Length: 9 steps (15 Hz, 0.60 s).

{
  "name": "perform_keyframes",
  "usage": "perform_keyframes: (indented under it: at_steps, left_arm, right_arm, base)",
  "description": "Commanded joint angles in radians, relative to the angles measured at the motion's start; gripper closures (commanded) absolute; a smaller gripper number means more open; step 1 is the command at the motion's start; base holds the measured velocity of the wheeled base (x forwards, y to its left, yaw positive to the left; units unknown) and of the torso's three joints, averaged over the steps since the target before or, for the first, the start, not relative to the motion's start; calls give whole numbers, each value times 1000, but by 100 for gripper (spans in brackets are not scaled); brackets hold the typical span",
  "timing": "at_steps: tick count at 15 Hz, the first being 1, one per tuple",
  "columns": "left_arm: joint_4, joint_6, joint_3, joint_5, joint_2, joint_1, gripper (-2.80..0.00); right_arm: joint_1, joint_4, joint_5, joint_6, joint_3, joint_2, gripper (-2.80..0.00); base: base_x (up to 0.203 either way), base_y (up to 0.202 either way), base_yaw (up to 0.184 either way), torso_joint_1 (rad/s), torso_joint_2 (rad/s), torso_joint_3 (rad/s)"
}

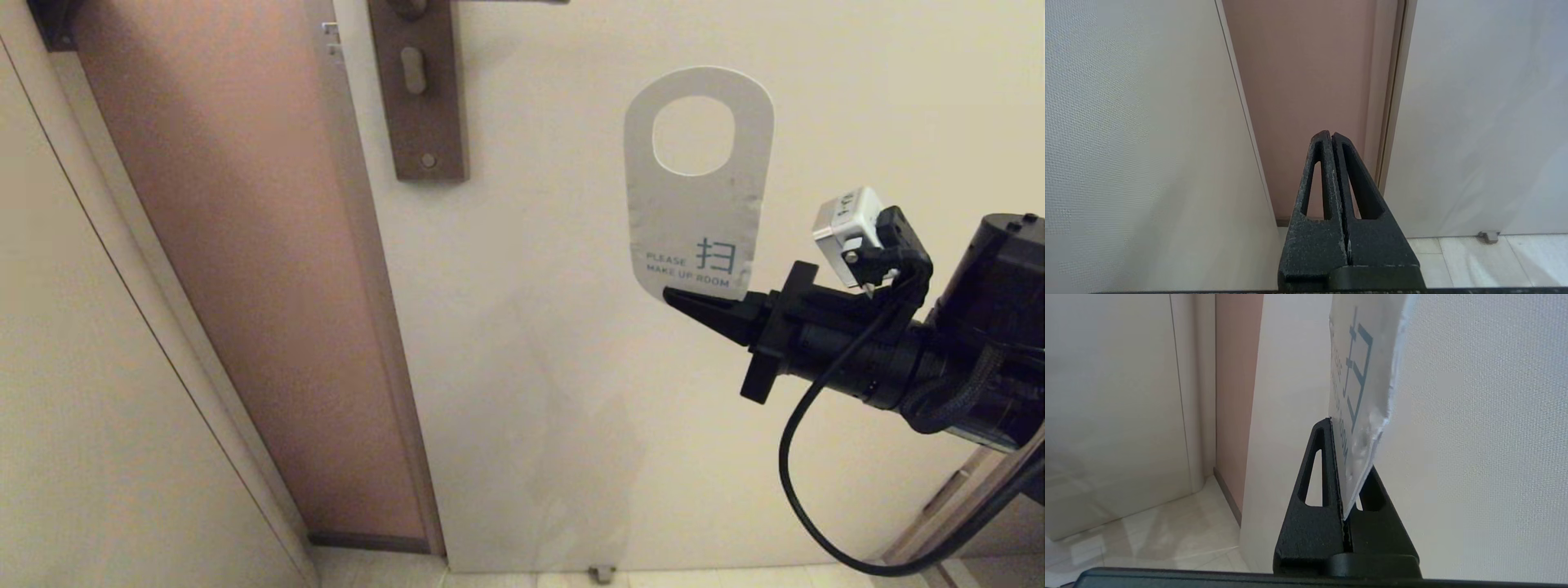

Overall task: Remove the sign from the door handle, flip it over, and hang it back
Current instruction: Hang the sign back with the other side facing out

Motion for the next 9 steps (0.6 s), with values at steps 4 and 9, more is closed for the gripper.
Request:
perform_keyframes:
  at_steps: [4, 9]
  left_arm:
    - [-2, 12, 3, -1, -2, 0, 0]
    - [-5, -2, 3, -1, -2, 0, 0]
  right_arm:
    - [1, -5, 1, -2, 1, -2, 0]
    - [-1, -5, -7, -2, 1, -5, 0]
  base:
    - [0, 0, 0, 0, 0, 0]
    - [0, 0, 0, 0, 0, 0]
